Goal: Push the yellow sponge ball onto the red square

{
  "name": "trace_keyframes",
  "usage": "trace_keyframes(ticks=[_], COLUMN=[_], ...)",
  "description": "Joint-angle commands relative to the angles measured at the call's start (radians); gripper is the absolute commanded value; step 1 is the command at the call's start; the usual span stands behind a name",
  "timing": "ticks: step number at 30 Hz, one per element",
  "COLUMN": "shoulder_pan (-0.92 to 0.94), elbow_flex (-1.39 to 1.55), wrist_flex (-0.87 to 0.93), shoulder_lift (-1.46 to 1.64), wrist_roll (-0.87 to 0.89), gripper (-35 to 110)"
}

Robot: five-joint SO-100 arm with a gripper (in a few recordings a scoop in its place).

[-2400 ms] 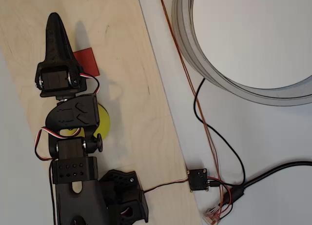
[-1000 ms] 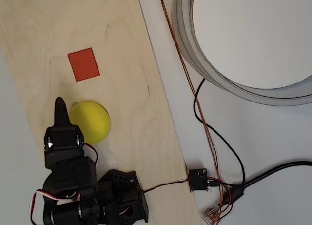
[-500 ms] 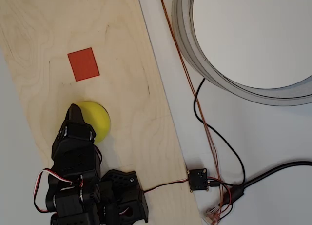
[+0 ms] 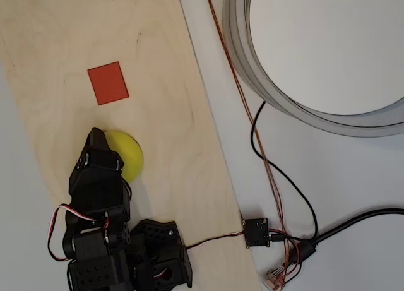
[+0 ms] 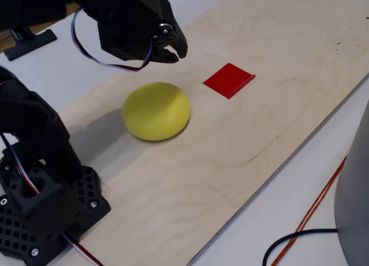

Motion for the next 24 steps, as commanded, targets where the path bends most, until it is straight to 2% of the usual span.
trace_keyframes(ticks=[1, 11, 18, 24], shoulder_pan=[0.006, 0.026, 0.04, -0.02], elbow_flex=[0.044, 0.14, 0.147, 0.187], wrist_flex=[-0.006, -0.017, -0.015, -0.032], shoulder_lift=[0.094, 0.192, 0.147, 0.16], wrist_roll=[0.015, 0.017, 0.084, 0.186], gripper=[9, 29, 30, 29])
